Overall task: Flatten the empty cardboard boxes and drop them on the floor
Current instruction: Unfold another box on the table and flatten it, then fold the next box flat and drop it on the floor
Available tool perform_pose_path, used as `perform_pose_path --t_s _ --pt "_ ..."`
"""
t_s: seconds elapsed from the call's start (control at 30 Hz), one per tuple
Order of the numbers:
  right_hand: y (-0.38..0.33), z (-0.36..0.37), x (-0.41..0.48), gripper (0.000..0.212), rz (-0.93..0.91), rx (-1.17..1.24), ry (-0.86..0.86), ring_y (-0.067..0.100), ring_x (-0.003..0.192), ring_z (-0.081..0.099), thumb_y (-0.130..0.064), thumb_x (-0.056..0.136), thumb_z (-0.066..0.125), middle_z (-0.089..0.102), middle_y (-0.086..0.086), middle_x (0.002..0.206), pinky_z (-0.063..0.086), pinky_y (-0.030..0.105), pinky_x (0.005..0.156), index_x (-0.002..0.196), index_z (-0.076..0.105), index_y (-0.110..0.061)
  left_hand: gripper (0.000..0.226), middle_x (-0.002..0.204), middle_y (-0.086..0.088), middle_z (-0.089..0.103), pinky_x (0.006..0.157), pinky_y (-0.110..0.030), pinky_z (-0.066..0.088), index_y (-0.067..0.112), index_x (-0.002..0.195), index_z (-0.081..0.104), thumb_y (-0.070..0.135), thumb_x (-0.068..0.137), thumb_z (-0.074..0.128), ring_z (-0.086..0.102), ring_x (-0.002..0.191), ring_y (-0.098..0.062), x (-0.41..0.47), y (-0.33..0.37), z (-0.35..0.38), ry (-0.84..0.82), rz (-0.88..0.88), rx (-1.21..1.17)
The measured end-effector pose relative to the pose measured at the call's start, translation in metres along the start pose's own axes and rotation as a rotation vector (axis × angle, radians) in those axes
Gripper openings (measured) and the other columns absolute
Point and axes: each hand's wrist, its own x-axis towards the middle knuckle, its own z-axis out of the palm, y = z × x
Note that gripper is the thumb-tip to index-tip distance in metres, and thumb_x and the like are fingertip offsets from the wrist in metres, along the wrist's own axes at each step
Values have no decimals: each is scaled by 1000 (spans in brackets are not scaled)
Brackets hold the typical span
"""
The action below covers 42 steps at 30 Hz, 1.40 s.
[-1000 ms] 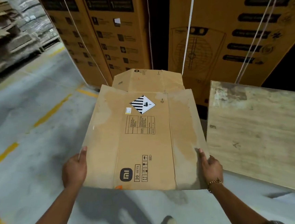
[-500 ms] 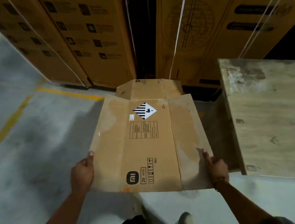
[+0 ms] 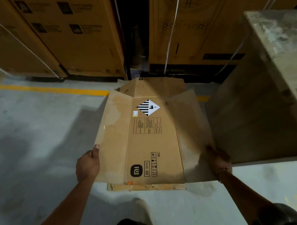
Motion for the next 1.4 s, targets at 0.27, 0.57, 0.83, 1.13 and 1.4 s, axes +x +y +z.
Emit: perform_pose_path --t_s 0.27,0.57,0.83,1.13,1.4 --pt "34 98 67 49 -22 25 -19 38 109 59 -47 100 47 66 19 116 41 37 90 116 67 -5 65 97 -28 66 75 -40 41 0 92 67 53 102 31 61 90 -43 55 -63 104 -6 -36 -9" --pt "84 163 91 53 79 -102 -241 38 116 57 -53 98 45 60 19 130 46 41 95 133 51 -14 59 135 -21 56 100 -44 43 8 133 48 55 98 45 55 120 -41 71 -114 176 -400 -168 39" --pt "4 83 -8 80 -100 -92 -266 36 138 40 -71 89 38 38 12 155 33 48 111 152 30 -23 76 160 -2 29 114 -48 30 23 154 27 68 93 34 30 145 -25 7 -13 52 -310 226 92" --pt "-104 -75 -129 87 -377 4 -182 30 143 33 -80 83 38 25 4 161 32 54 113 155 18 -35 95 163 2 23 115 -42 28 27 155 23 84 81 10 24 148 -17 -75 140 -115 -231 590 117" --pt "-103 -233 -197 88 -450 152 20 21 144 33 -79 84 39 33 1 158 28 39 115 154 28 -28 88 163 9 19 117 -40 25 33 155 20 84 84 16 20 149 -13 -172 274 -189 -281 847 40"
